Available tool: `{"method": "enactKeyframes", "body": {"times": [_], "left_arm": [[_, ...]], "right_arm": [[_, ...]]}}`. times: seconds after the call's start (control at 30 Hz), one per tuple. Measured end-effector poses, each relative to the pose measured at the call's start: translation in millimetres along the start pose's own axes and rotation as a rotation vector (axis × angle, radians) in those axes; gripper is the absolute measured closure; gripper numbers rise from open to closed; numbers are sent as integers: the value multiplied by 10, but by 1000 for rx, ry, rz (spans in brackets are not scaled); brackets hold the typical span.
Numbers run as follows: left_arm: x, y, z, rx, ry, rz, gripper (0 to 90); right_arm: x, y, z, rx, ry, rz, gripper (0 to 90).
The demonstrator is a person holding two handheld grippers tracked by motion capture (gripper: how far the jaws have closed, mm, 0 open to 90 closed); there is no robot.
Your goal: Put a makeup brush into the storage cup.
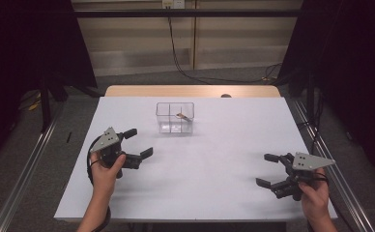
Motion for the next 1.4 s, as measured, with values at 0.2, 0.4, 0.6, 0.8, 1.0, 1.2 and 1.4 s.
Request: {"method": "enactKeyframes", "body": {"times": [0.2, 0.4, 0.6, 0.8, 1.0, 1.2, 1.4], "left_arm": [[6, 75, 4, -2, 0, 19, 0], [-5, 153, -7, 4, -1, 20, 0], [-44, 213, -14, 9, 0, 11, 0], [-60, 245, -6, 9, -6, 2, 0], [-81, 281, -6, 13, -4, -5, 0], [-84, 320, -12, 18, -12, -10, 0], [-96, 360, -9, 18, -19, -17, 0]], "right_arm": [[-5, 2, 4, 1, -4, 5, 72], [-7, 8, 12, -5, -8, 8, 72], [-8, 21, 16, -9, -12, 9, 72], [-8, 31, 24, -12, -13, 14, 72], [-8, 46, 31, -18, -16, 16, 72], [-9, 57, 35, -22, -20, 18, 72], [-12, 70, 40, -25, -21, 19, 71]]}}
Point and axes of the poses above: each handheld gripper's, and its own axes: y roughly backward along the jaws, x roughly out of its top, z roughly to its right, the point moved 4 cm from there along -y, roughly forward along the jaws, and after that the axes turned 12 degrees about -y, right-handed, at the moved point
